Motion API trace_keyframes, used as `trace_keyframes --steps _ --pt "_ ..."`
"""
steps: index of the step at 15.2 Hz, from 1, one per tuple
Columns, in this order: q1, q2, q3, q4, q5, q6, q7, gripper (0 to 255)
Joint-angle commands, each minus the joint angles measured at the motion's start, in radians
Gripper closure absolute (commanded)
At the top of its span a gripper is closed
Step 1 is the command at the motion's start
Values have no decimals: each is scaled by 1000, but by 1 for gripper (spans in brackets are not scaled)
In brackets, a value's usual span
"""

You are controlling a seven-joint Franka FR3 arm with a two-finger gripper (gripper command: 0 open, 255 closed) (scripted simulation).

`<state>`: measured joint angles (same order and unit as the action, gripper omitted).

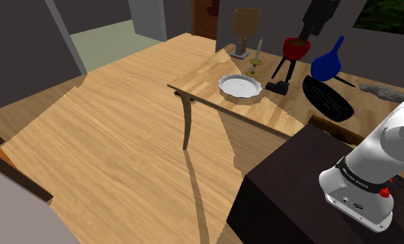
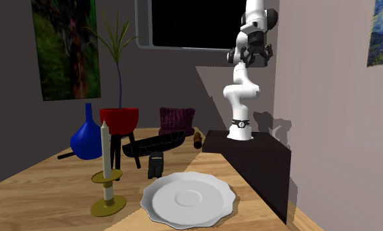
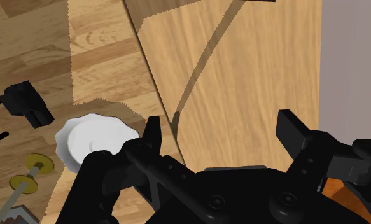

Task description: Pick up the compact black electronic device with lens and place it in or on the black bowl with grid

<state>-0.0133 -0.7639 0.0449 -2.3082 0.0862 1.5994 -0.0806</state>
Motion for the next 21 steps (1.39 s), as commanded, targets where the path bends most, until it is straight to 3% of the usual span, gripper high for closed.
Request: trace_keyframes --steps 1,11,21 --pt "0 0 0 0 0 0 0 0" --pt "-51 145 -149 -111 -99 231 -208 0" --pt "-88 418 -296 -89 -143 467 -413 0"
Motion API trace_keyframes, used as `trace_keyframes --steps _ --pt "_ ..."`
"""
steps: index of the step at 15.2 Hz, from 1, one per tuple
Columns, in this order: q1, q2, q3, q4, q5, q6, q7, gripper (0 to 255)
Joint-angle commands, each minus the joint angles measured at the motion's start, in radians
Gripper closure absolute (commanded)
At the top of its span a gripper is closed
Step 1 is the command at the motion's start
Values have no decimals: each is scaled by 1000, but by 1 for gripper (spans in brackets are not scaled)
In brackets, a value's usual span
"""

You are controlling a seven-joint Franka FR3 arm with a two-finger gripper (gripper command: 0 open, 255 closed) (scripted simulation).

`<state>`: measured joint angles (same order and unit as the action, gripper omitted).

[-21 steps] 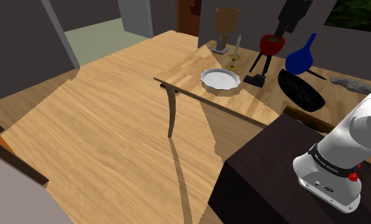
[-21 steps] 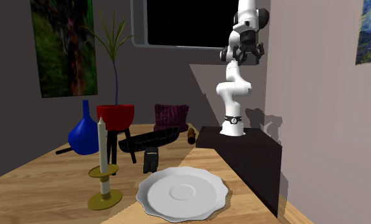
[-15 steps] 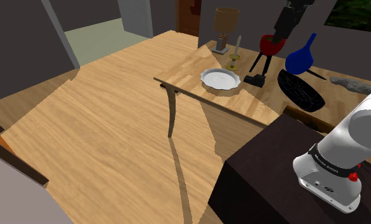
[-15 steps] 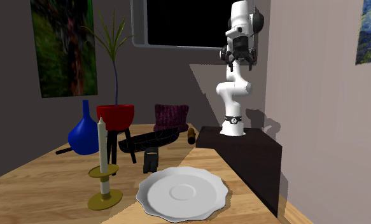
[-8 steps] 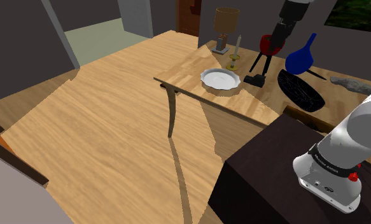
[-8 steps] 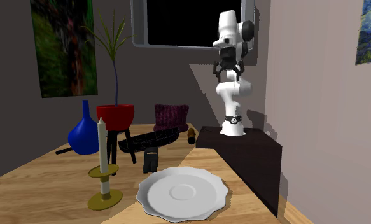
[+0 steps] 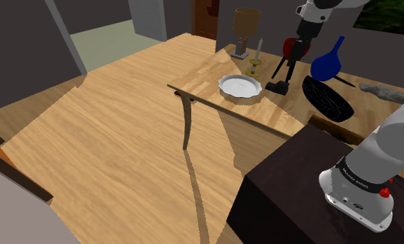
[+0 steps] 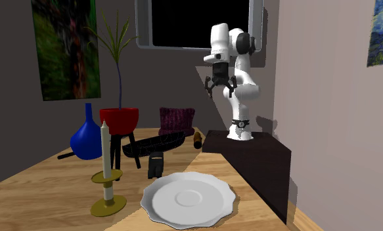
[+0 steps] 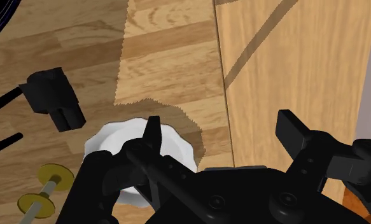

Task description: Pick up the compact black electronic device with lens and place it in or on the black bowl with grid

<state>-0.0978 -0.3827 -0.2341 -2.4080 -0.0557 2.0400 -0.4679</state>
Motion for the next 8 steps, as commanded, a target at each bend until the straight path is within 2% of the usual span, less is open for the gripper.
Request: trace_keyframes --steps 1,8 --pt "-6 70 -31 20 0 48 -47 0" --pt "-24 321 -112 124 52 178 -212 0"
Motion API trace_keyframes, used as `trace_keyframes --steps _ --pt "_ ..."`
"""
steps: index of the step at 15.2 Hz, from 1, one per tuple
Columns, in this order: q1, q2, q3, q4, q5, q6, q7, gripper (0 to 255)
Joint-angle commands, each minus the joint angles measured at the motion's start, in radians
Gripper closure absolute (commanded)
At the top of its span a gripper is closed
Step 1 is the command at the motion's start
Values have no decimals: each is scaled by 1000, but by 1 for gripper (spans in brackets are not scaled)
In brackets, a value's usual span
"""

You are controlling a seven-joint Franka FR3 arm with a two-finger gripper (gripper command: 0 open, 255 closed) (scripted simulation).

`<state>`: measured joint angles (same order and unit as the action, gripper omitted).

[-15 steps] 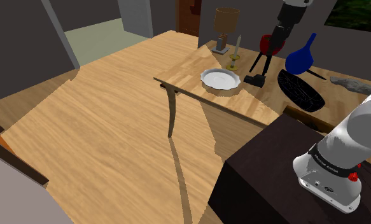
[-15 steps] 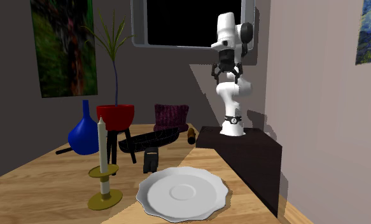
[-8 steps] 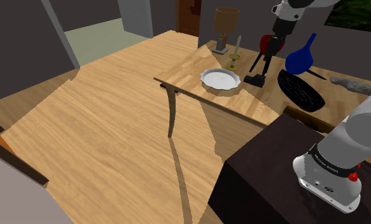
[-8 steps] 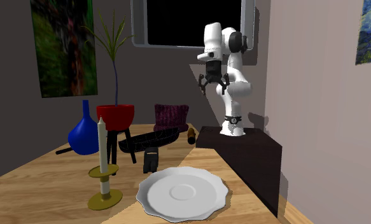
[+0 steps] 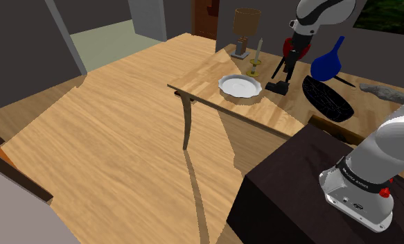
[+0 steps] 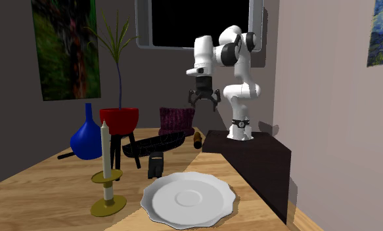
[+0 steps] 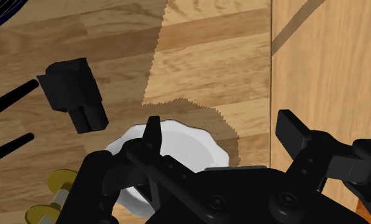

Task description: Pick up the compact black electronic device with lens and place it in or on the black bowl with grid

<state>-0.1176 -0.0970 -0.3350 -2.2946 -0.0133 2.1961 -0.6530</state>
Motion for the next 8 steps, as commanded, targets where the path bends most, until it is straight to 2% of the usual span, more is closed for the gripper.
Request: trace_keyframes --steps 1,8 --pt "-9 73 -19 31 23 36 -52 0" --pt "-68 348 -37 209 135 105 -225 0"
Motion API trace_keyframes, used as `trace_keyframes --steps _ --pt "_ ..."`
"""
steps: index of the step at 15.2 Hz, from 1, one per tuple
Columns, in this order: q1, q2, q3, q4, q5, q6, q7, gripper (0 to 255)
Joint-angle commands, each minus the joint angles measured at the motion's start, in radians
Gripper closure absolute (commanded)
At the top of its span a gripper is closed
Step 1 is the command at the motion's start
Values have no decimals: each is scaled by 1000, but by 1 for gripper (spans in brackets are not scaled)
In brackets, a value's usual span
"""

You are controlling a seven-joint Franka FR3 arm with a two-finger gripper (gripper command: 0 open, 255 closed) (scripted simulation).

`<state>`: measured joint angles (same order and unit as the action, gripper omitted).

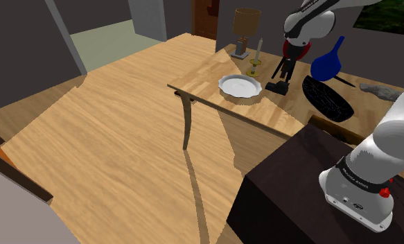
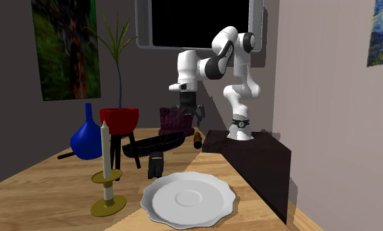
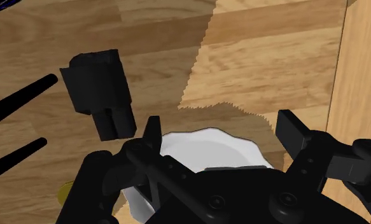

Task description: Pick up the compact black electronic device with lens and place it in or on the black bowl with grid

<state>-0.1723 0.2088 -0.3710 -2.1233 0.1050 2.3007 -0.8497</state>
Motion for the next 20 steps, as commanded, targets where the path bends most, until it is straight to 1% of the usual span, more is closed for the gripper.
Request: trace_keyframes --steps 1,7,13,14,20 --pt "-26 81 1 69 32 5 -50 0" --pt "-112 316 30 283 102 8 -153 0" --pt "-204 558 63 560 135 -32 -213 0" --pt "-209 572 65 578 135 -35 -215 0" --pt "-220 627 78 585 149 12 -223 0"
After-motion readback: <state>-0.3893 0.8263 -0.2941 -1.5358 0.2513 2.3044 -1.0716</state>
